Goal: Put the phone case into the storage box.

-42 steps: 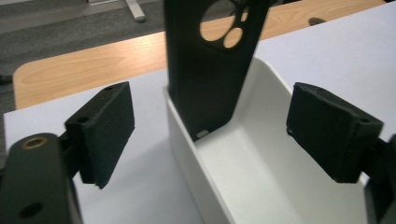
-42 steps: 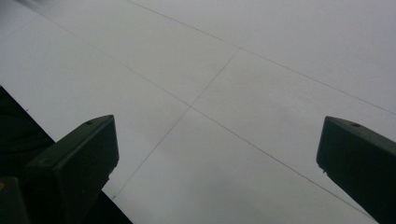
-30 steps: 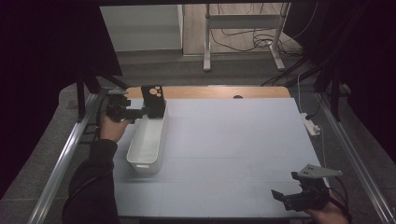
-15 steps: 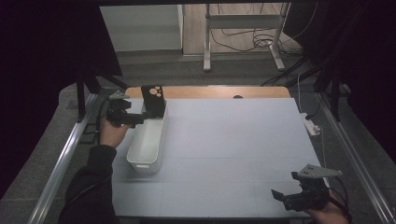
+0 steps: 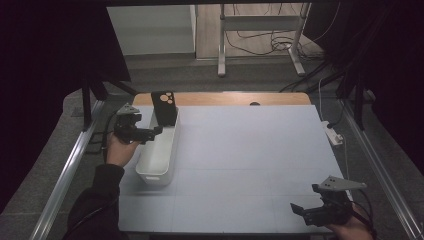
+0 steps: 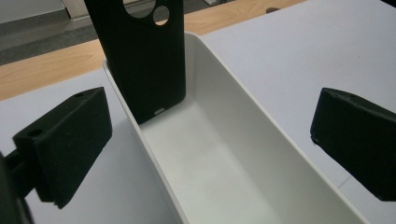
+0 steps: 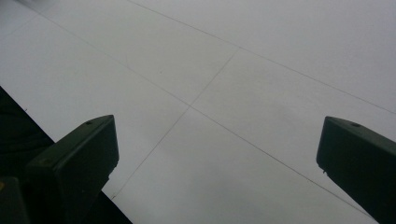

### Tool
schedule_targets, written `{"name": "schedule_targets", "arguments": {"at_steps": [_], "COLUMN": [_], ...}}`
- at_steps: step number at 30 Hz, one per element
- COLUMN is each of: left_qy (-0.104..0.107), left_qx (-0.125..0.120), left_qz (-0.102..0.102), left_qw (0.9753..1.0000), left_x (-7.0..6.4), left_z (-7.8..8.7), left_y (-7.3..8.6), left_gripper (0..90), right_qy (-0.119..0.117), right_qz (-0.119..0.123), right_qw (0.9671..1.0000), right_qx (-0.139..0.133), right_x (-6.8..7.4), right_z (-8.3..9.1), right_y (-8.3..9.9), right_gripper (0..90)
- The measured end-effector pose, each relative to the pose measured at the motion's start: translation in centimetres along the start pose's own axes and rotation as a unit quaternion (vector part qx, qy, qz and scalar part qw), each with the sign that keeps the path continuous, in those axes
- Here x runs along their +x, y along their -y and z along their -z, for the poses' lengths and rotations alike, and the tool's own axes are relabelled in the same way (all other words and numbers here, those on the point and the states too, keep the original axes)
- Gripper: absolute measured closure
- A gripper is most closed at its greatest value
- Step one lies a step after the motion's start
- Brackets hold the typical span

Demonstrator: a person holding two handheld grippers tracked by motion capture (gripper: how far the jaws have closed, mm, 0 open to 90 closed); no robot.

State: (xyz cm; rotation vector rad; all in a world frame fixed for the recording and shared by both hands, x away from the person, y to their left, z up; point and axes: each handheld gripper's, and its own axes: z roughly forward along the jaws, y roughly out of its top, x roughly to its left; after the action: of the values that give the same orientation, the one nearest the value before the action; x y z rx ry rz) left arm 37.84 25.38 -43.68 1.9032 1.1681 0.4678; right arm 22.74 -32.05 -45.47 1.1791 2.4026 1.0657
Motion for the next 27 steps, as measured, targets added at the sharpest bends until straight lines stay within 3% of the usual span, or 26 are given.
{"name": "schedule_targets", "arguments": {"at_steps": [9, 19, 27], "left_qy": [0.0, 0.028, 0.036], "left_qx": [0.002, 0.001, -0.006], "left_qz": [-0.01, 0.004, 0.01], "left_qw": [0.9999, 0.9996, 0.9993], "left_x": [-0.4, -1.0, -1.8], "left_z": [0.5, 1.0, 1.8], "left_y": [0.5, 1.0, 1.4], "left_gripper": [0.3, 1.0, 0.0], "right_qy": [0.0, 0.0, -0.001], "right_qz": [0.001, -0.001, -0.005], "right_qw": [1.0, 1.0, 1.0], "right_qx": [-0.002, -0.002, 0.0], "right_x": [0.0, 0.0, -0.1], "right_z": [0.1, 0.0, 0.0], "right_y": [0.0, 0.0, 0.0], "right_gripper": [0.0, 0.0, 0.0]}}
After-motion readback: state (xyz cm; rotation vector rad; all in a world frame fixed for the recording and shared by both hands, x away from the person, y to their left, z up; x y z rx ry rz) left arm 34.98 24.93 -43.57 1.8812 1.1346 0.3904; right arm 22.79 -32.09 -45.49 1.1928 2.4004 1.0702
